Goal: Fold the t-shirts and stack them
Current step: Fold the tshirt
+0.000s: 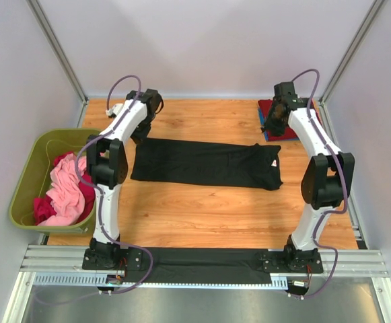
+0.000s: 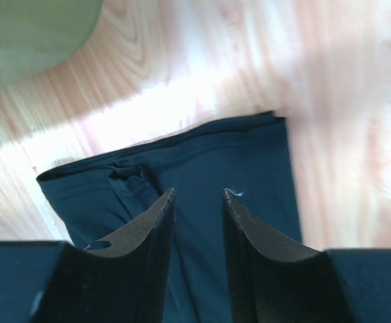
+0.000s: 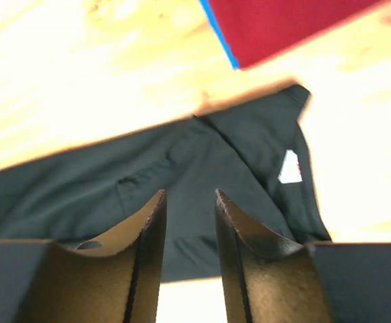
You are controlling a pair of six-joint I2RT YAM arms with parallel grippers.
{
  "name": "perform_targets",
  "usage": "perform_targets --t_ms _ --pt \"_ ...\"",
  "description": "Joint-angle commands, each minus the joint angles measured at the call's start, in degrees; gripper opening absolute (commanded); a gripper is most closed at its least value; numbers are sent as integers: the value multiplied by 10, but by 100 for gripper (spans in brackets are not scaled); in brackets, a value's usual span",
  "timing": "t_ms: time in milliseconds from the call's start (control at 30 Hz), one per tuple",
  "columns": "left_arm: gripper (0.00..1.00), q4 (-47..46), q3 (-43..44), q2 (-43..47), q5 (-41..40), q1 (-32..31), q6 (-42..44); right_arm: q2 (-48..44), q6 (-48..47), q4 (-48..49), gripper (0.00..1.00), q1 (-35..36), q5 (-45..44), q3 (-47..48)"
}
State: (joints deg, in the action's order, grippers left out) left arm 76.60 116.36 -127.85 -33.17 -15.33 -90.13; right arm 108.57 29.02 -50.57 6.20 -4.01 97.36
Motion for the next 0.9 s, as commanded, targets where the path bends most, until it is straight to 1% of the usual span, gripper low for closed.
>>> perform_targets --t_ms 0,33,100,133,167,200,267,333,367,400,433,500,633,733,800,867 --pt "41 182 26 58 -19 0 47 -44 1 -91 36 -6 7 7" --pt "41 173 26 61 -12 0 85 -54 12 -99 36 -7 14 -15" --pt "41 150 25 60 8 -5 129 -90 17 -91 36 -6 31 -101" --pt "43 133 22 59 23 -7 164 -102 20 -87 36 -7 31 -127" --pt "43 104 15 59 37 -18 260 -114 21 -82 36 -6 31 -150" --pt "43 49 -9 69 48 -27 294 -135 21 -69 36 -6 52 -192" --pt "46 16 -39 86 42 -56 347 -149 17 -54 36 -6 84 -226" --pt "47 -65 -111 125 63 -72 393 -158 17 -33 36 -6 105 -265" --pt "47 -85 -136 137 71 -78 402 -158 17 -24 36 -6 119 -277" --pt "47 -114 -181 148 91 -82 407 -159 22 -4 36 -6 122 -289" --pt "47 -128 -202 161 103 -82 410 -154 24 3 35 -7 125 -307" --pt "47 -132 -234 158 112 -80 412 -142 25 13 34 -8 119 -319" --pt "47 -111 -249 127 117 -66 411 -117 15 26 33 -11 76 -345" --pt "47 -94 -257 98 129 -38 394 -108 4 32 33 -18 46 -350" --pt "47 -54 -252 75 103 -24 377 -108 3 29 33 -22 21 -352" --pt "46 -42 -255 65 92 -22 365 -110 -4 27 33 -27 0 -355"
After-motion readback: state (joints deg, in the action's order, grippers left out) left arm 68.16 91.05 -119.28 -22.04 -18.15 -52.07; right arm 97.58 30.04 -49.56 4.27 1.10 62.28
